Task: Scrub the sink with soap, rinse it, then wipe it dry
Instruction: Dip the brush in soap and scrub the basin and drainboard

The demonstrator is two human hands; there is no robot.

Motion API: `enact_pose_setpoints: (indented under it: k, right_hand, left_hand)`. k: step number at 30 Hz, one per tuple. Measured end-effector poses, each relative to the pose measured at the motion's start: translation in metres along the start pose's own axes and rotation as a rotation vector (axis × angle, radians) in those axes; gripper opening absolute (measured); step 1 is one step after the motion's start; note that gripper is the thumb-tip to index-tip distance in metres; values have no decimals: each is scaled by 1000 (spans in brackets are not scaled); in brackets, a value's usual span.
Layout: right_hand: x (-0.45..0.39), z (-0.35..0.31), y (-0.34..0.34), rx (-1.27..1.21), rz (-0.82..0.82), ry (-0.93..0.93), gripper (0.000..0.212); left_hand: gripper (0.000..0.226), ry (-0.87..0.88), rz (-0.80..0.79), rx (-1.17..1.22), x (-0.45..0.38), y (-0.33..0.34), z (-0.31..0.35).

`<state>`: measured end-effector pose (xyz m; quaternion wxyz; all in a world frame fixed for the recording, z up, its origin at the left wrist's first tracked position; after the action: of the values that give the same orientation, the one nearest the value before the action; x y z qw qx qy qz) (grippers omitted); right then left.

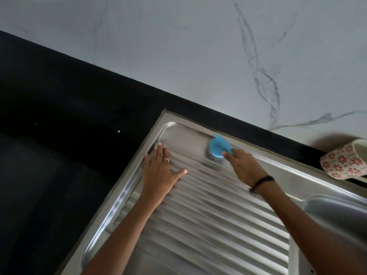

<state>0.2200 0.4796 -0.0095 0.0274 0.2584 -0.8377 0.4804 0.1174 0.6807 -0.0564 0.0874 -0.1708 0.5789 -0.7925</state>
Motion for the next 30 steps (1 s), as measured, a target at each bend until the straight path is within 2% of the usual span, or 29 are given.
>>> enact_pose_setpoints:
  k: [4, 12, 17, 22, 25, 30]
  right_hand:
    - [-4, -5, -10, 69, 5, 37, 37]
    - [-79, -119, 52, 193, -27, -126, 41]
    - [-38, -69, 42, 56, 54, -50, 41]
    - [-5, -15, 14, 132, 138, 93, 43]
    - [-12, -31, 16, 152, 151, 72, 40]
    - [-59, -112, 53, 101, 79, -47, 38]
  left_hand:
    - [99, -10, -4, 25, 0, 2, 1]
    - [95, 23, -18, 7, -4, -4, -9]
    - [93, 42, -45, -6, -3, -10, -9]
    - [91, 50, -59, -9, -1, -13, -9]
    - [90, 55, -48, 11, -1, -11, -8]
    - [92, 48, -39, 14, 2, -8, -10]
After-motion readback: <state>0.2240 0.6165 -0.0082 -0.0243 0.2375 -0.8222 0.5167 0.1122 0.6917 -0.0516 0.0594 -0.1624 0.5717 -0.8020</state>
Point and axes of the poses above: each hand's wrist, its own x-axis away from the middle knuckle, its own y-axis out of the palm, z = x × y, the point moved 2 cm from there along -x, towards the middle knuckle, and after that the axes turned 3 degrees about x, right-handed, at the moved point
